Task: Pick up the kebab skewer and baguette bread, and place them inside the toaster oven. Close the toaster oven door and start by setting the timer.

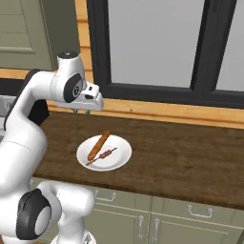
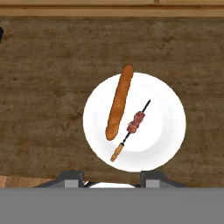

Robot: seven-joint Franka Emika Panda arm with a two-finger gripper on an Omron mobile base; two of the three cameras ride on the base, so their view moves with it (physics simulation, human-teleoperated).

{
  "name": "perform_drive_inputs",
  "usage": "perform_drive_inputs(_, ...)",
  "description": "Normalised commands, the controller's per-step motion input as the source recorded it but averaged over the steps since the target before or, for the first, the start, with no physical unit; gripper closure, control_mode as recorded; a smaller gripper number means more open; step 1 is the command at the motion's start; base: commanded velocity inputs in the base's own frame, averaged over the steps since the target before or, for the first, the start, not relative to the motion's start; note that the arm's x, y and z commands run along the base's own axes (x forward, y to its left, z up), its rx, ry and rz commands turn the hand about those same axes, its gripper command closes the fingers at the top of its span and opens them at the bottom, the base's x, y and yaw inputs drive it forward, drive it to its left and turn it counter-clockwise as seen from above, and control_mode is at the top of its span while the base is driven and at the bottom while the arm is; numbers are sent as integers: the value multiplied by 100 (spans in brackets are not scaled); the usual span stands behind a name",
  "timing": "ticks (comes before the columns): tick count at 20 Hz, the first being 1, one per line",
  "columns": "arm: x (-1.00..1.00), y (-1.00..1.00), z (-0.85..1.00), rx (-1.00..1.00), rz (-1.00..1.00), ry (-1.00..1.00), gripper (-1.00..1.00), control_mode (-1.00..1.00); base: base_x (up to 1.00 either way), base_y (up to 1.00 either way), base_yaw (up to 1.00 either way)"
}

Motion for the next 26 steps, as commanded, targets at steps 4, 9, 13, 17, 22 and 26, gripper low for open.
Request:
perform_drive_inputs(4, 0, 0, 0, 0, 0, 0, -100, 100, 0, 0, 0)
perform_drive_inputs(9, 0, 0, 0, 0, 0, 0, -100, 100, -42, 64, -6)
perform_drive_inputs(13, 0, 0, 0, 0, 0, 0, -100, 100, -13, 100, -17)
perform_drive_inputs(17, 0, 0, 0, 0, 0, 0, -100, 100, 44, 89, -3)
perform_drive_inputs(22, 0, 0, 0, 0, 0, 0, -100, 100, 58, 3, 4)
perform_drive_inputs(26, 0, 0, 0, 0, 0, 0, -100, 100, 53, -16, 7)
